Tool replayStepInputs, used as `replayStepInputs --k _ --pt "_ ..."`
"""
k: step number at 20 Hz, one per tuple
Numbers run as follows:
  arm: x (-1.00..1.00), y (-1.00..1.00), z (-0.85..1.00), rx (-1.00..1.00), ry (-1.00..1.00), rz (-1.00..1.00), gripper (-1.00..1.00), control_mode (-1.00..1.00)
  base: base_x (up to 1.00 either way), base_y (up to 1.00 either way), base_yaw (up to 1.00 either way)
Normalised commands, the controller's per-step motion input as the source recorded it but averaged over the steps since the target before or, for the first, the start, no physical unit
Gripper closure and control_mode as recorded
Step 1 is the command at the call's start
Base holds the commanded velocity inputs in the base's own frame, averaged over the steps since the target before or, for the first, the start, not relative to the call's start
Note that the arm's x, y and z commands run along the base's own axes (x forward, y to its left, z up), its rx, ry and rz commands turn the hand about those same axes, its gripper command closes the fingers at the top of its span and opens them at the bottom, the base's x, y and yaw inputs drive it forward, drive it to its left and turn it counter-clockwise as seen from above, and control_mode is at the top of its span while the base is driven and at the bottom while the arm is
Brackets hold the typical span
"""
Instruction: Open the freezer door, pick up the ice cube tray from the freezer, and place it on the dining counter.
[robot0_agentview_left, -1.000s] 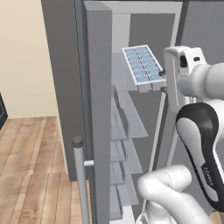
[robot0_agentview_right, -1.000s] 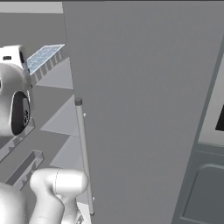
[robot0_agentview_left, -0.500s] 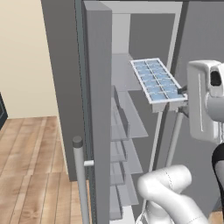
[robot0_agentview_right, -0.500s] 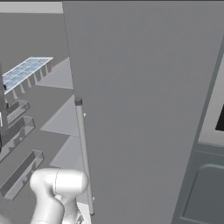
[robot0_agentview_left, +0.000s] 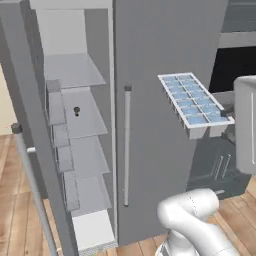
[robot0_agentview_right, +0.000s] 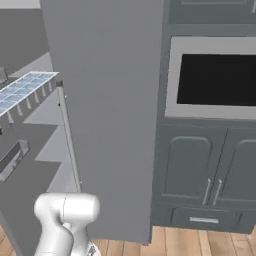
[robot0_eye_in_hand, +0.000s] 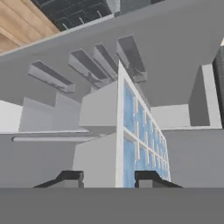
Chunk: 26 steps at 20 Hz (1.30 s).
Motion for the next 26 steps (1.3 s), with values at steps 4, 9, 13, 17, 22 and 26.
replayStepInputs --k 4,9,13,17,22,26 --pt "0.00 0.00 0.00 0.00 0.00 0.00 1.00 1.00 -0.91 -0.45 -0.63" --pt "0.00 0.00 0.00 0.00 0.00 0.00 1.00 1.00 -0.26 -0.10 -0.91" --pt "0.00 0.00 0.00 0.00 0.00 0.00 1.00 1.00 0.00 0.00 -1.00" --pt "0.00 0.00 0.00 0.00 0.00 0.00 1.00 1.00 0.00 0.00 -1.00" --pt "0.00 0.00 0.00 0.00 0.00 0.00 1.00 1.00 0.00 0.00 -1.00" --pt "0.00 0.00 0.00 0.00 0.00 0.00 1.00 1.00 0.00 0.00 -1.00"
